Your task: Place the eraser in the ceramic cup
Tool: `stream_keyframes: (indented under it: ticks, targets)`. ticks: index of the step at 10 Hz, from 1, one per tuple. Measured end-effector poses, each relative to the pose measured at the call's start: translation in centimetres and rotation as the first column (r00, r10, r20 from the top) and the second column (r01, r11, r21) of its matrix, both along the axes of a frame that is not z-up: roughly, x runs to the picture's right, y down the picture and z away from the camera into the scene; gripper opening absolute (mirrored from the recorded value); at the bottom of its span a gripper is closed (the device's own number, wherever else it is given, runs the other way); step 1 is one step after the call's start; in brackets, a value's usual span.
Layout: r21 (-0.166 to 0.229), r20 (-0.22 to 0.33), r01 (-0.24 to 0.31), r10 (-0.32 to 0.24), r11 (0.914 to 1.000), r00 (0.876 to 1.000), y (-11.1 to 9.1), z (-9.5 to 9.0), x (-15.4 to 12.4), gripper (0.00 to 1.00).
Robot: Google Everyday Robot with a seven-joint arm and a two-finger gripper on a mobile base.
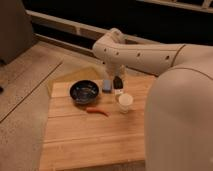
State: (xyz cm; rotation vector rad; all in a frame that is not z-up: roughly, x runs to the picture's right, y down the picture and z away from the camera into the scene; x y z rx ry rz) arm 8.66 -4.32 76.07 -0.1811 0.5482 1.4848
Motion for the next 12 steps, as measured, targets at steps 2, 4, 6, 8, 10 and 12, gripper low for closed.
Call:
stream_keyframes:
  ticks: [2,4,6,8,10,12]
  targets:
    - [-0.003,-0.023,-0.026,0.026,0.9996,0.999,0.4,0.1,1.3,0.0]
    - [-0.009,-0.033,-0.053,0.052,0.9986,0.998,1.1,0.5,1.8,0.0]
    - [-0.033,-0.024,-0.097,0.096,0.9948,0.995,2.4,1.6,2.1,0.0]
    - [-0.068,-0.019,-0.131,0.13,0.989,0.991,3.7,2.6,2.4,0.0]
    - [-0.12,-0.043,-0.155,0.151,0.9807,0.988,5.2,3.6,3.6,0.0]
    - [-0.153,-0.071,-0.167,0.158,0.974,0.985,5.7,4.4,4.8,0.0]
